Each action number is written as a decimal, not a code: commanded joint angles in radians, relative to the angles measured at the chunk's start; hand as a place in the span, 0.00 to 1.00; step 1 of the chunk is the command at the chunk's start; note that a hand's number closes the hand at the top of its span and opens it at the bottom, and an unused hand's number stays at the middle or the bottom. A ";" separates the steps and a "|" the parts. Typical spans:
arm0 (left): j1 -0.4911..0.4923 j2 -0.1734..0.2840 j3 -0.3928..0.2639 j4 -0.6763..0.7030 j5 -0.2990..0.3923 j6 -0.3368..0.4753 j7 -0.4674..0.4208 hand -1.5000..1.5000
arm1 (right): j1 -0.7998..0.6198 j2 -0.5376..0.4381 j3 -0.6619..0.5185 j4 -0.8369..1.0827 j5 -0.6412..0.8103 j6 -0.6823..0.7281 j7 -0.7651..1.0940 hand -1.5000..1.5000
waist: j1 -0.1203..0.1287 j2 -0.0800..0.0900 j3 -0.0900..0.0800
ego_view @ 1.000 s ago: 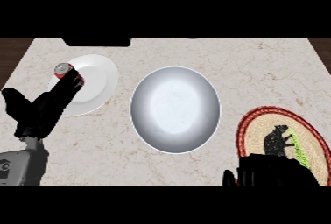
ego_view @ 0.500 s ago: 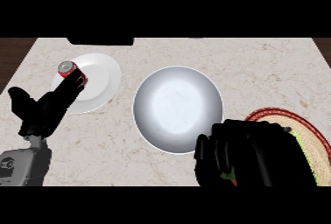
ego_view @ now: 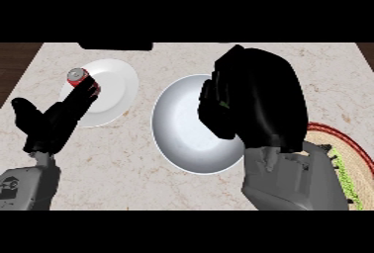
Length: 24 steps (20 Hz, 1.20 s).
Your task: Pick the bell pepper from the placemat and place it in the bowl
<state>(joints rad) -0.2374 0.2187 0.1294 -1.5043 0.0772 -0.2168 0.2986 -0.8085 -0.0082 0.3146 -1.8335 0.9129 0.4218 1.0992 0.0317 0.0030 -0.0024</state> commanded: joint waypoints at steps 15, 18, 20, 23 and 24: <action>-0.062 -0.013 -0.030 -0.008 -0.016 0.007 0.043 0.50 | -0.188 0.008 -0.246 0.866 -0.301 -0.597 -0.306 1.00 | 0.031 0.018 0.003; -0.018 -0.004 0.003 0.022 -0.001 -0.010 -0.020 0.50 | -0.140 0.008 -0.274 0.919 -0.385 -0.710 -0.435 0.00 | 0.019 0.014 0.003; -0.057 -0.029 -0.032 0.020 -0.021 0.011 0.014 0.50 | -0.212 0.008 -0.234 1.021 -0.451 -0.799 -0.477 0.00 | 0.033 0.016 0.003; -0.026 -0.023 -0.026 0.030 -0.024 -0.005 -0.032 0.50 | -0.307 0.008 -0.248 1.114 -0.481 -0.852 -0.575 0.00 | 0.025 0.012 0.002; -0.068 0.010 0.017 0.077 0.011 -0.029 -0.024 0.50 | -0.302 0.008 -0.254 1.159 -0.499 -0.875 -0.629 0.00 | 0.023 0.015 0.002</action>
<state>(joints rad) -0.2744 0.2100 0.1221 -1.4698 0.0710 -0.2287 0.2803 -1.0567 -0.0001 0.0683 -0.7994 0.4801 -0.3554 0.5876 0.0576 0.0173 0.0002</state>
